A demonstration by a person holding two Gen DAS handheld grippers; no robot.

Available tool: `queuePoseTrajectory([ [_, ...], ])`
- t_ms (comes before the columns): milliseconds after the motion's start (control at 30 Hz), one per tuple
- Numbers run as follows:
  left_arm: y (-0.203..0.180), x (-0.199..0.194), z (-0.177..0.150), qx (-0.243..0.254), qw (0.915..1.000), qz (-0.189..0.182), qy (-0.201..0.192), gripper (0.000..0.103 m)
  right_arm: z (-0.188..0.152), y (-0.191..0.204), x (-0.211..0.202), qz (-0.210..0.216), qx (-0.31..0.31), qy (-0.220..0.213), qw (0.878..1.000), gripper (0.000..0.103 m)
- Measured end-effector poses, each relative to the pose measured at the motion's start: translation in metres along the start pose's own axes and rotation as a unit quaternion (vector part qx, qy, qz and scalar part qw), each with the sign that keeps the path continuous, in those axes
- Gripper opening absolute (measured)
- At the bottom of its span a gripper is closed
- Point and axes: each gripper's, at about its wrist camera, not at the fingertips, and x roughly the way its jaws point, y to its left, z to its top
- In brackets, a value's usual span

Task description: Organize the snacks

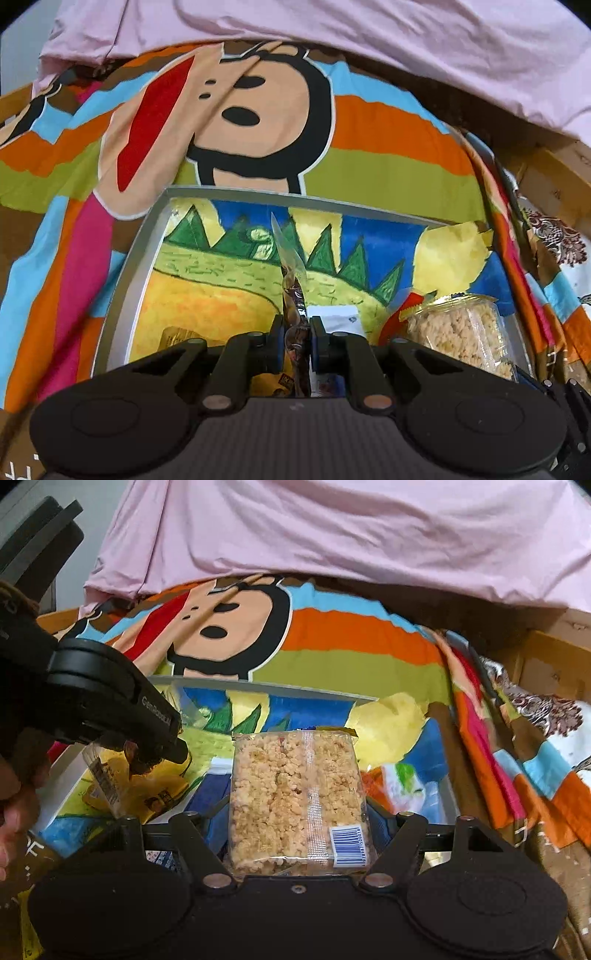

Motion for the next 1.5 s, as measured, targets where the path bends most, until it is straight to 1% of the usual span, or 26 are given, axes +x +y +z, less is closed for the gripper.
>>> queuePoseTrajectory([
  [100,0.003,0.006,-0.003,-0.006,0.9999,0.011,0.01,0.015,-0.001,0.002,0.002,0.0,-0.004,0.001,1.0,0.077],
  [133,0.004,0.007,-0.004,-0.005,0.9998,0.015,0.012,0.023,-0.001,0.002,0.001,-0.001,-0.004,0.0,1.0,0.078],
  [167,0.005,0.007,-0.005,-0.004,0.9998,0.016,0.014,0.036,-0.001,0.002,0.0,-0.002,-0.003,-0.002,1.0,0.08],
  [200,0.005,0.007,-0.007,-0.004,0.9997,0.018,0.015,0.045,-0.001,0.001,-0.001,-0.002,-0.001,-0.004,1.0,0.083],
  [233,0.006,0.005,-0.008,-0.003,0.9997,0.021,0.012,0.06,0.0,0.0,-0.003,-0.003,0.0,-0.009,1.0,0.084],
  [267,0.006,0.003,-0.009,-0.002,0.9997,0.023,0.007,0.067,0.001,-0.001,-0.005,-0.005,0.002,-0.013,1.0,0.085],
  [333,0.007,-0.003,-0.011,0.002,0.9998,0.022,-0.003,0.072,0.004,-0.003,-0.009,-0.008,0.005,-0.021,1.0,0.087],
  [367,0.007,-0.006,-0.011,0.002,0.9998,0.02,-0.006,0.077,0.005,-0.004,-0.012,-0.012,0.007,-0.026,1.0,0.09],
  [400,0.008,-0.01,-0.012,0.0,0.9998,0.02,-0.009,0.08,0.007,-0.006,-0.016,-0.015,0.009,-0.033,0.999,0.093],
  [467,0.011,-0.02,-0.013,-0.008,0.9995,0.023,-0.022,0.087,0.011,-0.009,-0.025,-0.021,0.013,-0.047,0.999,0.094],
  [500,0.013,-0.025,-0.013,-0.011,0.9993,0.023,-0.028,0.088,0.013,-0.01,-0.029,-0.024,0.015,-0.053,0.998,0.095],
  [533,0.015,-0.031,-0.013,-0.016,0.999,0.023,-0.035,0.091,0.016,-0.012,-0.034,-0.026,0.017,-0.059,0.998,0.097],
  [567,0.018,-0.038,-0.013,-0.022,0.9986,0.024,-0.043,0.095,0.017,-0.014,-0.04,-0.028,0.021,-0.067,0.997,0.102],
  [633,0.022,-0.051,-0.011,-0.033,0.9975,0.027,-0.057,0.099,0.021,-0.017,-0.051,-0.03,0.029,-0.084,0.996,0.102],
  [733,0.028,-0.075,-0.009,-0.044,0.9956,0.028,-0.078,0.102,0.028,-0.017,-0.07,-0.028,0.035,-0.102,0.994,0.102],
  [800,0.031,-0.091,-0.01,-0.046,0.9943,0.029,-0.091,0.102,0.032,-0.017,-0.083,-0.029,0.04,-0.114,0.992,0.102],
  [967,0.034,-0.132,-0.019,-0.032,0.9909,0.03,-0.127,0.102,0.034,-0.018,-0.121,-0.033,0.054,-0.143,0.988,0.102],
  [1067,0.036,-0.155,-0.028,-0.03,0.989,0.029,-0.142,0.102,0.032,-0.016,-0.144,-0.032,0.051,-0.16,0.985,0.102],
  [1367,0.052,-0.217,-0.065,-0.037,0.9822,0.024,-0.183,0.102,0.012,0.009,-0.202,-0.02,0.004,-0.213,0.977,0.102],
  [1500,0.062,-0.235,-0.086,-0.044,0.9804,0.026,-0.19,0.102,-0.004,0.018,-0.226,-0.022,0.003,-0.236,0.972,0.102],
])
